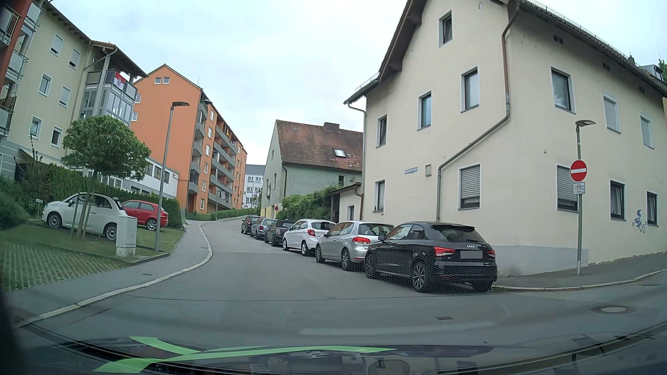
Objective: Follow the waypoints while adhering to traffic rules and regulations
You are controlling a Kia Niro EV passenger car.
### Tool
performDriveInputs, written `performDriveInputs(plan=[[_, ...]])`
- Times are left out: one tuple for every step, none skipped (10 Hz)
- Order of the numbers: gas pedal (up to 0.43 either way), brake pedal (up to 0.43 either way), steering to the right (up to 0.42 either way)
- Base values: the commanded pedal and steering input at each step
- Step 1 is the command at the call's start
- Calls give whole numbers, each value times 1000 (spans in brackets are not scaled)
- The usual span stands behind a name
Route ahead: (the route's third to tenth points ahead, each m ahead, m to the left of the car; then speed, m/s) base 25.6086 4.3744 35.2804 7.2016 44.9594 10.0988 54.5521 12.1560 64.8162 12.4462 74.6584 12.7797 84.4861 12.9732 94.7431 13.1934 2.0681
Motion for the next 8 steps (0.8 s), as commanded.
performDriveInputs(plan=[[177,110,-180],[169,110,-189],[169,110,-198],[169,110,-204],[169,110,-205],[169,104,-205],[169,110,-205],[169,110,-205]])
